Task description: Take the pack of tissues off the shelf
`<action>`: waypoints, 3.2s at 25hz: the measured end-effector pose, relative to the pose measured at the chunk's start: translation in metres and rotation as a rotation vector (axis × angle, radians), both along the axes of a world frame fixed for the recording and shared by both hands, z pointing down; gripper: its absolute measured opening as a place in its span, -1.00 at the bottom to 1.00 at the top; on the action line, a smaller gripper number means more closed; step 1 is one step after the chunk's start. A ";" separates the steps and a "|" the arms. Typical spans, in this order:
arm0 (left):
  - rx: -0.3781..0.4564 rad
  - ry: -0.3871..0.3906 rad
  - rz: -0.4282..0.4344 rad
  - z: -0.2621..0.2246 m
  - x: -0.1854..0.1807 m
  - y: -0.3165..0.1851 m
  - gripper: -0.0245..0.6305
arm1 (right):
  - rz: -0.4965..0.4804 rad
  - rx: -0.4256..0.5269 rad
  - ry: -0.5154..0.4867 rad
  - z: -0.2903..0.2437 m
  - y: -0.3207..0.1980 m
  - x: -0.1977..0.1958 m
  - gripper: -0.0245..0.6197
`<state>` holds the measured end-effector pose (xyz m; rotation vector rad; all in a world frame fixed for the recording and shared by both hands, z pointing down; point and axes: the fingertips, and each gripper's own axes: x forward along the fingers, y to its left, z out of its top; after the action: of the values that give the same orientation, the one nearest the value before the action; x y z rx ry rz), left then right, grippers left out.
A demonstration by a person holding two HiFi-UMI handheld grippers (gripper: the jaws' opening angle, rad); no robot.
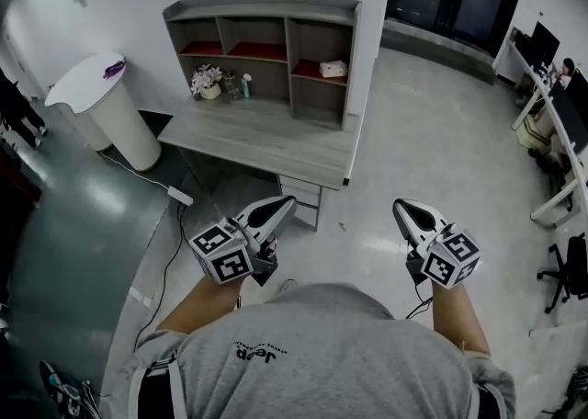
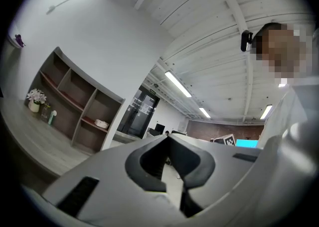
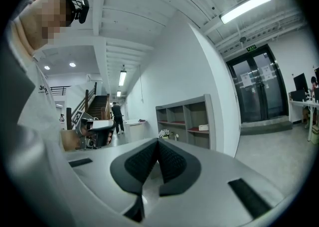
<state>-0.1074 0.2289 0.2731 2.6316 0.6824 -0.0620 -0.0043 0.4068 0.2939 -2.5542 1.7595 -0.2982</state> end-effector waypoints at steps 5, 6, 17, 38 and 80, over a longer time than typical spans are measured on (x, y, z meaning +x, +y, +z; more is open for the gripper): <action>-0.007 -0.002 0.023 0.001 0.050 -0.088 -0.89 | 0.002 0.017 0.014 -0.010 -0.091 0.051 -0.89; -0.012 -0.005 0.026 0.001 0.058 -0.103 -0.89 | 0.001 0.019 0.010 -0.010 -0.107 0.059 -0.89; -0.002 -0.046 0.033 0.019 0.115 -0.190 -0.89 | -0.013 -0.001 -0.012 -0.003 -0.201 0.133 -0.89; 0.052 -0.061 -0.204 0.026 0.329 -0.191 -0.89 | -0.281 -0.025 0.068 0.023 -0.278 0.375 -0.89; 0.050 -0.177 0.003 0.094 0.445 -0.243 -0.89 | 0.236 -0.596 0.243 0.171 -0.417 0.521 -0.58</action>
<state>0.3378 -0.0139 0.3668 2.6435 0.6340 0.1894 0.5172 -0.0104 0.4649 -3.3035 1.5914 -0.6045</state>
